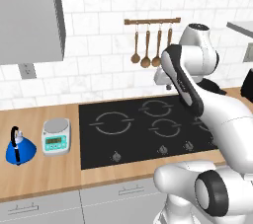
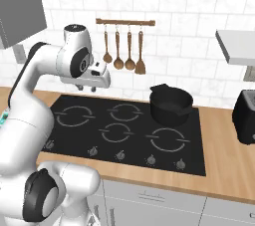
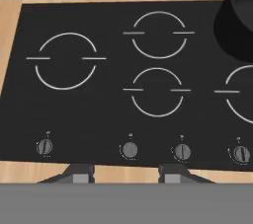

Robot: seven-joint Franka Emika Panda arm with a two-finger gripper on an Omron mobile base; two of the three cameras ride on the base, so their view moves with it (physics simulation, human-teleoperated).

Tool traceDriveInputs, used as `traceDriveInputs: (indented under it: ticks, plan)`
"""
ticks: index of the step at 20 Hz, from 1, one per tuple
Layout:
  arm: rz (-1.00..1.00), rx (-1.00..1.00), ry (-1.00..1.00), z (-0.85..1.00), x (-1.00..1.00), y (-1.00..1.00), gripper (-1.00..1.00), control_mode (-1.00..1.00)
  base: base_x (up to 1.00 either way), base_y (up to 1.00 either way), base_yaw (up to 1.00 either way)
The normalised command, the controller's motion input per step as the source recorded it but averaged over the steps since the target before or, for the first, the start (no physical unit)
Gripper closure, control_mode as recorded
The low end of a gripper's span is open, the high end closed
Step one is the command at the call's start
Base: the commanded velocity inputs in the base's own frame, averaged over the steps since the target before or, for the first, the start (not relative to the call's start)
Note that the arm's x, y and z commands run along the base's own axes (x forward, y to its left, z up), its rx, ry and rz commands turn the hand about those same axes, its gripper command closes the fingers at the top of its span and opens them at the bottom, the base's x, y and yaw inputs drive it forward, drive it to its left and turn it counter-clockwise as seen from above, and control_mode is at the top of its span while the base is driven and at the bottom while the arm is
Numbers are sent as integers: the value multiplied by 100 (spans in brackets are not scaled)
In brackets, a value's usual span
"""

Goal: Pick the kettle from the counter and place it on a stove burner. Then turn the burner on.

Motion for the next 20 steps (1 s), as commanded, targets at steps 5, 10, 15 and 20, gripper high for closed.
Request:
traceDriveInputs:
  ticks: [5, 10, 15, 20]
  plan:
    - [8, 0, 7, -2, -25, 13, -100, -100, 0, 0, 0]
    - [16, 0, 0, -10, -31, 42, -100, -100, 0, 0, 0]
    - [24, 0, 2, -32, -30, 62, -100, -100, 0, 0, 0]
    - [22, 4, 15, -76, -6, 64, -100, -100, 0, 0, 0]
